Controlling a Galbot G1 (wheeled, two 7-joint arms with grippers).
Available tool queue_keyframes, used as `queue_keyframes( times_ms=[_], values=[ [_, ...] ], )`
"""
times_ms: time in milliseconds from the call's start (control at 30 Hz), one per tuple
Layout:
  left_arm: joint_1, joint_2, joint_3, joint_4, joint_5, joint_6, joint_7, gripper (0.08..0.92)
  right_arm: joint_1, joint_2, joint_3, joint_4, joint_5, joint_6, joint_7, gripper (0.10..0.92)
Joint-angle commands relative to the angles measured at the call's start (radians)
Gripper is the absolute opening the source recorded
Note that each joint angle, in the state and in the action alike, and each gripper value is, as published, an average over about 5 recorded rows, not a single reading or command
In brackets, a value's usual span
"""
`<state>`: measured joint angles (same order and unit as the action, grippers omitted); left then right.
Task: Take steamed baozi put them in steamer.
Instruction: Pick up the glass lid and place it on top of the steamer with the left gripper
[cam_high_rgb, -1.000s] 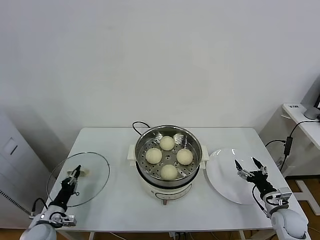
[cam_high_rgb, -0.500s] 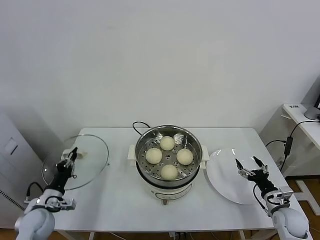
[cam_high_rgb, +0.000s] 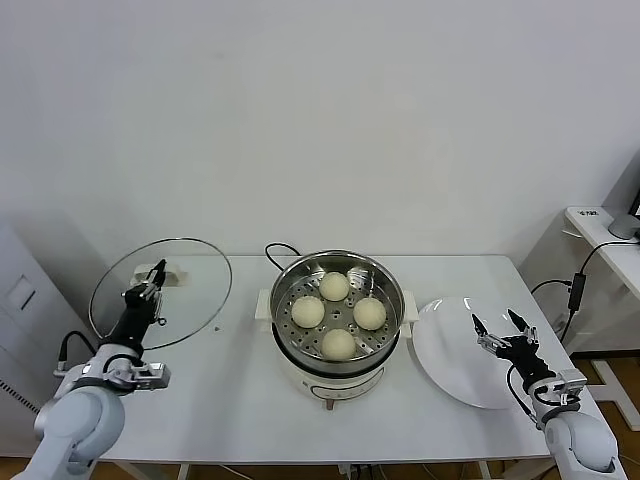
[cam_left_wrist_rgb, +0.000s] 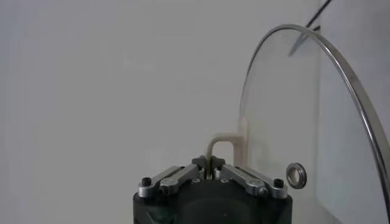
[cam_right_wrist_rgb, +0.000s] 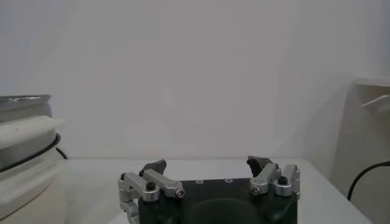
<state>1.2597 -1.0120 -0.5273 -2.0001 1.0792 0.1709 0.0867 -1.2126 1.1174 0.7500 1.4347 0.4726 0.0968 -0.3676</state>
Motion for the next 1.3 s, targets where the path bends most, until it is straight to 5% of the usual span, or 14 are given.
queue_keyframes(
  times_ms=[33,533,1300],
  values=[
    [-0.05,0.036,0.211,-0.156,0.074,0.267,0.143,0.11,0.005,-0.004,-0.002,0.002,-0.001,-0.002,0.001,0.823],
    [-0.229,-0.083,0.545,-0.116,0.245,0.433,0.21,0.11,0.014,-0.017,-0.015,-0.007,-0.003,-0.007,0.007,0.823],
    [-0.34,-0.232,0.717,-0.012,0.388,0.496,0.231,0.11,0.027,-0.003,-0.027,-0.038,-0.017,-0.006,0.006,0.823]
  ],
)
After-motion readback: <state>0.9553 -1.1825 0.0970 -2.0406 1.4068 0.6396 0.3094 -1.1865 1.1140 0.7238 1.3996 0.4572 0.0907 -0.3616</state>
